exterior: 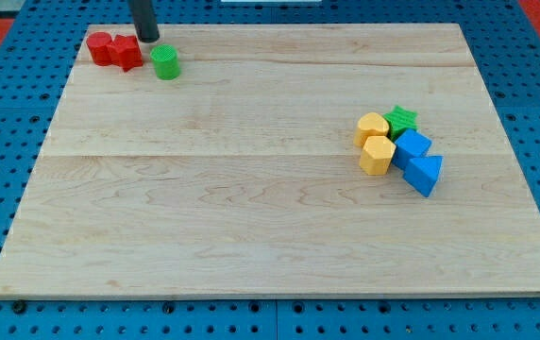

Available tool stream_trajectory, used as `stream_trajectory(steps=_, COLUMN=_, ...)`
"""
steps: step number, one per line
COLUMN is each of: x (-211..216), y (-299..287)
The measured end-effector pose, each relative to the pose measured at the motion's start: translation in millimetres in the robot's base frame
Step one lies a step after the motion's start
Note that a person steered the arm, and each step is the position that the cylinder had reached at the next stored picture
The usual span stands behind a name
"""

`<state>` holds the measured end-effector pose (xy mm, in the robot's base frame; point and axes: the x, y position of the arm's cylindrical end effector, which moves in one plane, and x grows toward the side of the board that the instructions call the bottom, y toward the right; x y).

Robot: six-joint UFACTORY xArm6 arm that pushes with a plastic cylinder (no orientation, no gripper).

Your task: Move the red star to the center left of the board

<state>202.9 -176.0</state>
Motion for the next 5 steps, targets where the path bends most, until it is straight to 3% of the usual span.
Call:
stream_trajectory(steps=1, x=-2, y=-42)
stream_trajectory(steps=4, x=89, y=9)
stream_trajectory(steps=5, x=60, y=13)
